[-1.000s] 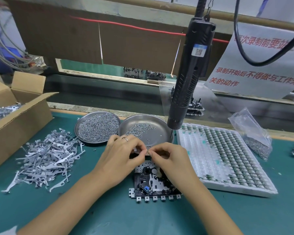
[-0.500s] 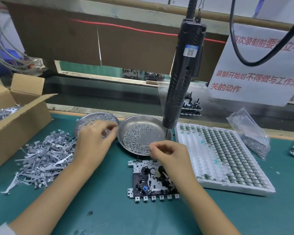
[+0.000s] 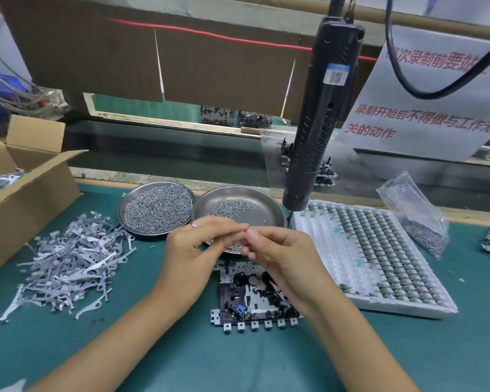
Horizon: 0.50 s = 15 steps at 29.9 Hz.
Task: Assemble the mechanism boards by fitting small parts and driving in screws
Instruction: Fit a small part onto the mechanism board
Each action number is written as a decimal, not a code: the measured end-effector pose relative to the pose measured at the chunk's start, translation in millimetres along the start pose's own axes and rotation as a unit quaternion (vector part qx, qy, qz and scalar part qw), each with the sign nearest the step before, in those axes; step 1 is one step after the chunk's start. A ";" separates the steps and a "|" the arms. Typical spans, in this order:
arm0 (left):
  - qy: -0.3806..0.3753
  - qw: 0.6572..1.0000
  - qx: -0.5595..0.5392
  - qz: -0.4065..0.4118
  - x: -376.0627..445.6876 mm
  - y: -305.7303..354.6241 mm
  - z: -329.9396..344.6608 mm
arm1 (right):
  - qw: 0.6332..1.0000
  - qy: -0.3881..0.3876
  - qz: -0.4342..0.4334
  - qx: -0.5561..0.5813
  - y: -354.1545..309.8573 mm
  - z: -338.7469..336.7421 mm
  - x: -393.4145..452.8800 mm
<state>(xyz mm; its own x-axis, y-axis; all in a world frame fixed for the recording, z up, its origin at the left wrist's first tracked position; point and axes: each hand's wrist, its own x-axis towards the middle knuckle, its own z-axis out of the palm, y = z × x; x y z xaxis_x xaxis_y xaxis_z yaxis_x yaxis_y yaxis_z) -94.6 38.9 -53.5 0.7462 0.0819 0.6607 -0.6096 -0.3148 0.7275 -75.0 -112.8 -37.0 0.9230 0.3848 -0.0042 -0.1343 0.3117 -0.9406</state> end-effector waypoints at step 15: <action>0.015 0.982 -0.130 -0.139 -2.3 5.6 3.5 | 0.996 0.047 0.009 0.076 -1.4 2.5 -2.6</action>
<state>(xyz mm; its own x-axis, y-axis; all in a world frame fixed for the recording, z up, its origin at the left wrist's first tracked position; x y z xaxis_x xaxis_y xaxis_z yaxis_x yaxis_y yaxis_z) -98.7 33.7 -51.6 0.8877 0.1601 0.4318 -0.4337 -0.0248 0.9007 -78.2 -112.0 -34.8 0.9485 0.3110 -0.0595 -0.1978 0.4352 -0.8783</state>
